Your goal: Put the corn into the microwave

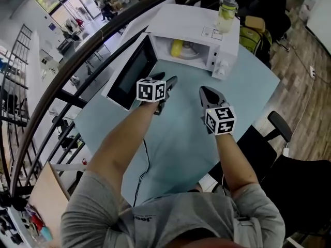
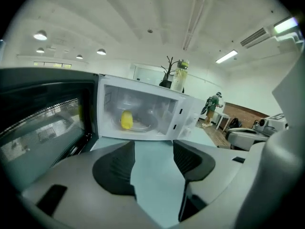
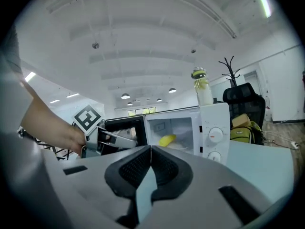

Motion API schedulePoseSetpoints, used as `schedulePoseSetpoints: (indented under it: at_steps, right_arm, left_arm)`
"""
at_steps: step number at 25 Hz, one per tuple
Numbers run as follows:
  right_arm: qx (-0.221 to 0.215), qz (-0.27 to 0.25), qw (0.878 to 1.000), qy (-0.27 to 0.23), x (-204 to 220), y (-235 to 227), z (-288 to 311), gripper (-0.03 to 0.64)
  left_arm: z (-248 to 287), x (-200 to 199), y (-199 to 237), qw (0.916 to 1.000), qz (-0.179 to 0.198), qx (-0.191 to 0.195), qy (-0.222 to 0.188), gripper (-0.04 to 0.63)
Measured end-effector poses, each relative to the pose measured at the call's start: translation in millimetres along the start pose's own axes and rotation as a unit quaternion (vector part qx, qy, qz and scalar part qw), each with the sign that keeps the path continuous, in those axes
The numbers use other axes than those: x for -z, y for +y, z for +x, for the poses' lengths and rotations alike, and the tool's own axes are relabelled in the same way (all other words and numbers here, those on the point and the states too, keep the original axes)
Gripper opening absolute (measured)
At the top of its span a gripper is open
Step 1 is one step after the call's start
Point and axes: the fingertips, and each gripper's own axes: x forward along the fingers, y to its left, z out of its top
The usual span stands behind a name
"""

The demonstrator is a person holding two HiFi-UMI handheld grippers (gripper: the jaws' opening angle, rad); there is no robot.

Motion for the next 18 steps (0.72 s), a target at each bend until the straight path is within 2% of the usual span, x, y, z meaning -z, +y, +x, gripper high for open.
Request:
schedulePoseSetpoints:
  at_steps: [5,10,18]
  right_arm:
    - [-0.015,0.027,0.999,0.031,-7,23,-37,0.018]
    - [-0.006,0.051,0.998,0.041,-12,61,-81,0.018]
    - [0.014,0.043,0.998,0.034,-34,131,-141,0.018]
  left_arm:
    - [-72,-10,-29,0.9978,-0.019,0.036,-0.053,0.194]
    - [-160,-6,-37,0.9946,-0.023,0.047,-0.09,0.108]
    - [-293,1,-45,0.9865,-0.018,0.072,-0.146,0.043]
